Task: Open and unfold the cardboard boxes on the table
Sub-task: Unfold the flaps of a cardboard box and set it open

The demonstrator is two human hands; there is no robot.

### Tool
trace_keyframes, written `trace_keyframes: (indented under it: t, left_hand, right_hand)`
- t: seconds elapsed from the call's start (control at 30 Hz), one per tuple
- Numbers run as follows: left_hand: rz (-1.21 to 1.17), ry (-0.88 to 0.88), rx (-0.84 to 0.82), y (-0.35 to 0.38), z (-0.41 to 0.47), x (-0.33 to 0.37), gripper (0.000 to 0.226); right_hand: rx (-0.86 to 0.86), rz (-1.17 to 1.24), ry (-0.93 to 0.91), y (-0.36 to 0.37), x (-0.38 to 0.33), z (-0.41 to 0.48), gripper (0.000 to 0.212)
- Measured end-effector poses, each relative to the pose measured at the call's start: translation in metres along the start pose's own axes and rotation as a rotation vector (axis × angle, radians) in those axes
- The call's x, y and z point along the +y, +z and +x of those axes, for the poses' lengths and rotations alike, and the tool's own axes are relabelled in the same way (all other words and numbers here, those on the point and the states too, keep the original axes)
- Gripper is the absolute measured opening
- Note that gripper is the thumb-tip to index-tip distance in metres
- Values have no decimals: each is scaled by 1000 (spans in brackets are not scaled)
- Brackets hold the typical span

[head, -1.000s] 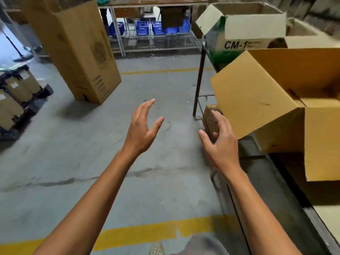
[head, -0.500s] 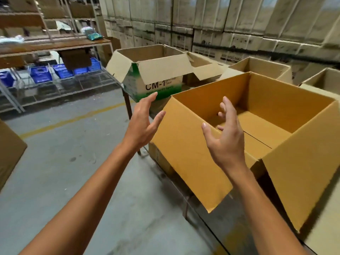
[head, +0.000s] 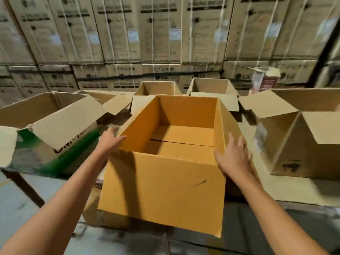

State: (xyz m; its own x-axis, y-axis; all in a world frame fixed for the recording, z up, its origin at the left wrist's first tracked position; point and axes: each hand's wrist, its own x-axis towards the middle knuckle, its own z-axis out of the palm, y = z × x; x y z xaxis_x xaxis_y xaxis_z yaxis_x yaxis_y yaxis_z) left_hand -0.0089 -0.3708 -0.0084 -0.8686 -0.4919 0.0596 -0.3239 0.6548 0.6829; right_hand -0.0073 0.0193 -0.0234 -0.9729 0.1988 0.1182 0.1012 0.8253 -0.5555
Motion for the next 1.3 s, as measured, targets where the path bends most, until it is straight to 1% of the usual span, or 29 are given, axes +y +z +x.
trace_keyframes:
  t: [0.03, 0.07, 0.1, 0.13, 0.17, 0.23, 0.27, 0.33, 0.37, 0.43, 0.47, 0.5, 0.57, 0.6, 0.63, 0.67, 0.73, 0.83, 0.93, 1.0, 1.07, 1.13, 1.3]
  left_hand:
    - [-49, -51, -59, 8, 8, -2, 59]
    - [-42, -92, -95, 16, 12, -5, 56]
    - [19, -113, -83, 25, 12, -9, 52]
    - [85, -122, -34, 33, 11, -13, 49]
    - [102, -116, 17, 38, 8, -16, 47]
    - [18, -120, 74, 40, 5, -23, 49]
    - [-52, -155, 89, 40, 4, -26, 53]
    - [-205, -291, 80, 38, 1, -34, 65]
    - [-279, -378, 51, 36, -2, -38, 73]
    - [-424, -532, -21, 27, -3, -43, 89]
    - [-500, -575, -59, 21, -4, -45, 88]
    - [-575, -580, -102, 16, -6, -50, 76]
    - [-650, -549, -180, 8, -17, -58, 41]
    - [-651, -514, -179, 8, -23, -64, 33]
    - [-652, -474, -148, 11, -28, -71, 31]
    - [-672, -436, -90, 15, -33, -75, 31]
    - [-733, -405, 47, 21, -46, -77, 37]
    - [-904, -446, 222, 19, -67, -66, 39]
    - [-1016, -485, 329, 6, -75, -52, 34]
    - [-1065, -481, 352, -5, -68, -41, 30]
    - [-1097, -456, 365, -18, -61, -24, 29]
    - [-1127, -442, 366, -31, -53, -8, 26]
    - [-1153, -404, 369, -46, -34, 14, 24]
  right_hand:
    - [-35, 72, 132, 7, 7, -2, 76]
    - [-69, 207, 262, 12, 9, -6, 72]
    - [-68, 328, 361, 19, 12, -10, 69]
    - [-47, 430, 417, 24, 12, -14, 68]
    - [-21, 484, 465, 26, 10, -18, 68]
    - [61, 527, 551, 30, 6, -23, 72]
    - [88, 538, 599, 29, 2, -27, 77]
    - [101, 601, 729, 33, 1, -36, 86]
    - [90, 678, 800, 36, 1, -42, 92]
    - [97, 869, 865, 39, 3, -48, 102]
    - [94, 931, 847, 38, 3, -52, 103]
    - [86, 955, 806, 35, 4, -57, 98]
    - [45, 958, 687, 29, 5, -62, 81]
    - [3, 964, 622, 25, 5, -66, 75]
    - [-41, 966, 578, 23, 4, -70, 73]
    - [-55, 971, 536, 22, 4, -75, 70]
    - [18, 1010, 478, 22, 1, -85, 63]
    - [188, 1072, 454, 20, -9, -93, 55]
    - [284, 1135, 417, 10, -23, -89, 44]
    - [335, 1146, 403, -1, -34, -84, 34]
    - [384, 1172, 385, -15, -45, -78, 30]
    - [397, 1224, 350, -27, -52, -70, 27]
    - [340, 1242, 232, -39, -70, -50, 33]
